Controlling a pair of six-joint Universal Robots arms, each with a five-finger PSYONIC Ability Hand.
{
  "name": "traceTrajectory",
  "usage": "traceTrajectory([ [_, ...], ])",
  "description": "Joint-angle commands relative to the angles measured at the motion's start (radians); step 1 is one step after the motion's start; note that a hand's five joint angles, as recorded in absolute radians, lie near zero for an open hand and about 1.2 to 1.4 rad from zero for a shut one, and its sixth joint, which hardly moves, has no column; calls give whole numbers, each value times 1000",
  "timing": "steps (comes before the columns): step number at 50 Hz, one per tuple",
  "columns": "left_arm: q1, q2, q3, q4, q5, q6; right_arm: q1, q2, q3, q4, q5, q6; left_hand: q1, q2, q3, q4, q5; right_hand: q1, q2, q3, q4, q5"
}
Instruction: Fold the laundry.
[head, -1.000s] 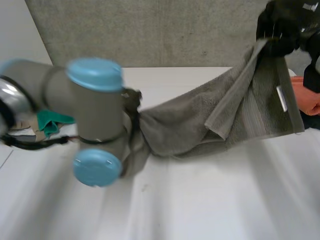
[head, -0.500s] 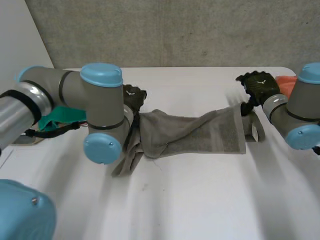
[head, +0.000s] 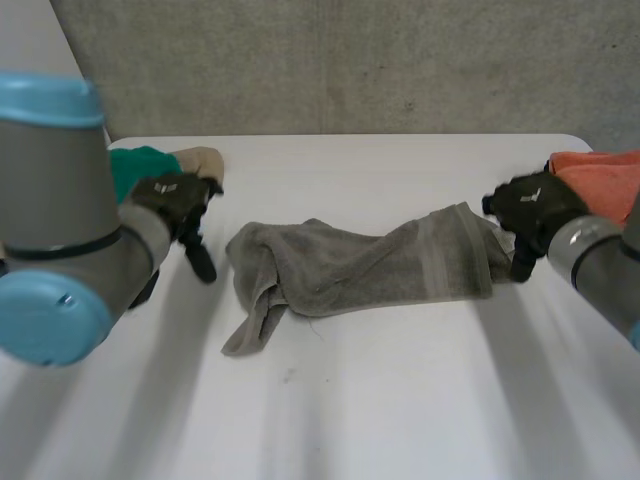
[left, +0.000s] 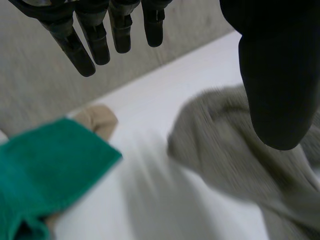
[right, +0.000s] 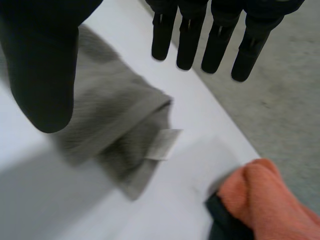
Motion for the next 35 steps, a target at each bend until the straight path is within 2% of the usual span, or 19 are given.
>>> traceTrajectory([
  [1,56,39,-188,-13,115,-52,19,-56,148,-8,-119,-11,133,121,115,126,101,196,203,204,206,196],
  [3,63,32,-224,-24,176,-52,22,-47,174,-11,-165,-15,165,153,147,158,133,196,203,204,206,196],
  [7,68,-8,-249,-24,241,-50,25,23,168,-54,-202,-21,165,153,147,158,134,196,203,204,206,196],
  [9,66,-33,-248,-23,242,-49,26,54,159,-78,-200,-21,162,150,144,156,131,196,203,204,206,196],
  [18,25,-143,-174,-3,167,-53,32,229,70,-233,-200,-14,60,48,42,53,28,185,192,192,194,185],
  [25,-27,-205,-90,2,107,-55,39,323,-14,-295,-193,-14,77,65,59,70,45,193,200,201,203,193],
  [29,-58,-237,-42,-6,83,-58,40,372,-66,-304,-177,-17,124,112,106,117,92,214,221,222,224,214],
  [35,-92,-274,21,-9,40,-61,40,448,-148,-308,-136,-20,344,332,326,337,312,270,277,277,279,270],
])
